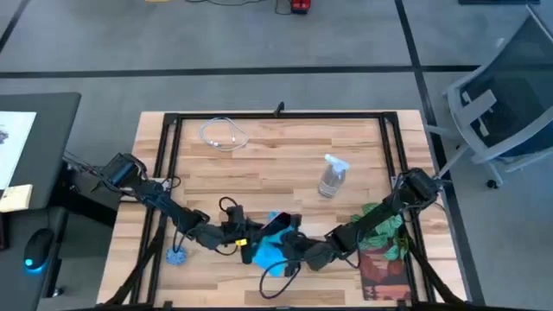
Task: Apply microfiber cloth
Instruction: Wipe the front of the cellphone with a microfiber cloth
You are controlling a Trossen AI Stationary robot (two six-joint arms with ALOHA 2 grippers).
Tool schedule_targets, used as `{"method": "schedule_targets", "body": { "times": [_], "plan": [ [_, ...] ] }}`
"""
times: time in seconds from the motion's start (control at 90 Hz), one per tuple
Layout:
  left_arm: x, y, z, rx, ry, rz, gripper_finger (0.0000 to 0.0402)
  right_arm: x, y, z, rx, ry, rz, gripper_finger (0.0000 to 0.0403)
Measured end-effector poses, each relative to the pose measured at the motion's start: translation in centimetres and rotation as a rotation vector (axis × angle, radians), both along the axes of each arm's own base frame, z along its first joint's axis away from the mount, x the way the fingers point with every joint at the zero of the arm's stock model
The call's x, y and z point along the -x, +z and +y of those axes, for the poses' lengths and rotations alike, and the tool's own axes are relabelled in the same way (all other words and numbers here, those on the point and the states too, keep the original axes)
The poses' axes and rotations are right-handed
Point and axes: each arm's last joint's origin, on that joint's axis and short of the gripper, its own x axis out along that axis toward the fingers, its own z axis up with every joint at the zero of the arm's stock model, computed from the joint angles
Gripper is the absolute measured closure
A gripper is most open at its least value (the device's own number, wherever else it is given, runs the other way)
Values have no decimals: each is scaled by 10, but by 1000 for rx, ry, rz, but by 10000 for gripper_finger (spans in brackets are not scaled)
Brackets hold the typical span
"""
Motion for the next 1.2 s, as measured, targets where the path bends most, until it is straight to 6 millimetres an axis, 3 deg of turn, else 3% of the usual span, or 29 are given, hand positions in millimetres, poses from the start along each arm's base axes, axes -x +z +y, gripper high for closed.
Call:
{"method": "schedule_targets", "body": {
  "times": [0.133,0.389,0.511,0.656,0.9,1.022,1.2],
  "plan": [
    [-1,7,-1,21,-1,-38,391,11,-5,8,67,-53,39,403],
    [-1,11,-2,21,-2,-68,391,18,14,16,135,-272,-82,403],
    [0,10,-2,11,-9,-61,391,17,13,18,107,-203,-69,403],
    [0,8,-2,-17,-6,-49,391,17,10,25,79,10,-1,403],
    [1,6,0,-55,80,-35,391,25,17,44,-6,159,22,403],
    [1,8,0,-45,81,-51,391,21,31,48,58,123,-17,403],
    [1,9,0,-25,82,-69,391,5,34,25,123,-31,-43,403]
  ]
}}
